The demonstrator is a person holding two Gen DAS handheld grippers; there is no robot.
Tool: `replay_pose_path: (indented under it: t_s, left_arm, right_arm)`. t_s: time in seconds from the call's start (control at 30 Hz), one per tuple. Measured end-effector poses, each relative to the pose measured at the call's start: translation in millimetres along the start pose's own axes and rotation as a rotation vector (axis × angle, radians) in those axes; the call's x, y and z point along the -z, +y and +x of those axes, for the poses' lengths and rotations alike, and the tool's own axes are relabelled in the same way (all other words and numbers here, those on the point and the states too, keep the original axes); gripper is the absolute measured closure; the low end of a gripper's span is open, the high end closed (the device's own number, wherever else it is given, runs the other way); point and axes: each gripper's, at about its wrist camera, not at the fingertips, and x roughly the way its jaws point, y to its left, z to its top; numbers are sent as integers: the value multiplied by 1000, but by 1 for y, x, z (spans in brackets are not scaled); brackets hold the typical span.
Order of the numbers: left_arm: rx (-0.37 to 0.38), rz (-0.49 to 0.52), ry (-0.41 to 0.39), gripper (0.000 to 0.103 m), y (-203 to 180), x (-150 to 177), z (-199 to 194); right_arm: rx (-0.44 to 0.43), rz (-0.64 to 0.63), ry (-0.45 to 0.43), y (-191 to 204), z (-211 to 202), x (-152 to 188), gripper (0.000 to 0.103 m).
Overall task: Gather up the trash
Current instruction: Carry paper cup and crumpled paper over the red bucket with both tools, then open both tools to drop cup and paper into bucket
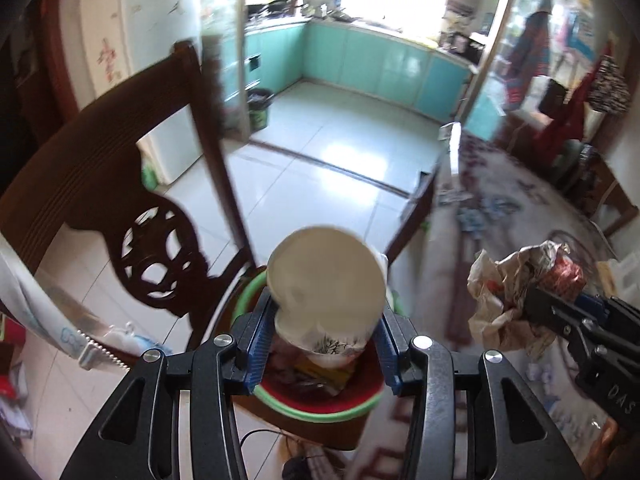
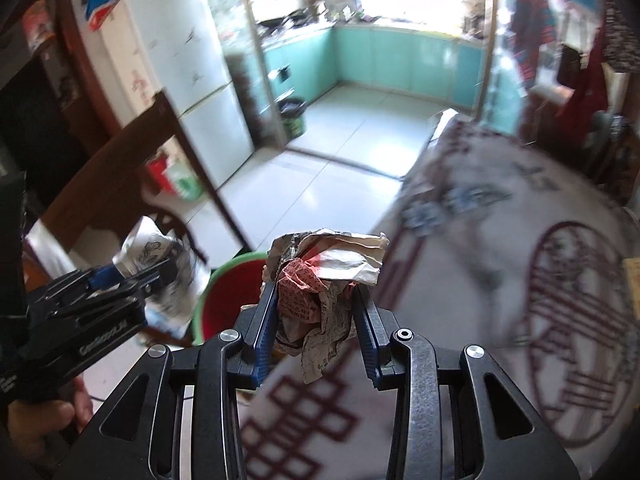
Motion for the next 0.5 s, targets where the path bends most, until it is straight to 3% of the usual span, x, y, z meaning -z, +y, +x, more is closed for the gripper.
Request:
replay_pose_path:
  t_s: [0.17,0.4,0.43,0.5]
  left_arm:
    - [-12,-24,58,60,30,3,32]
    - [-18,13,47,60,28,-4,44]
    - [-19,16,48,55,27,-6,45]
    - [-30,23,49,44,24,-9,46]
  right_arm:
    - [-28,-17,60,21,32,-2,65]
    - [-3,-33,69,33,45,-9,62]
    - [-5,-37,71,34,45,-10,59]
    - [-3,-42,64,37,43,-11,36]
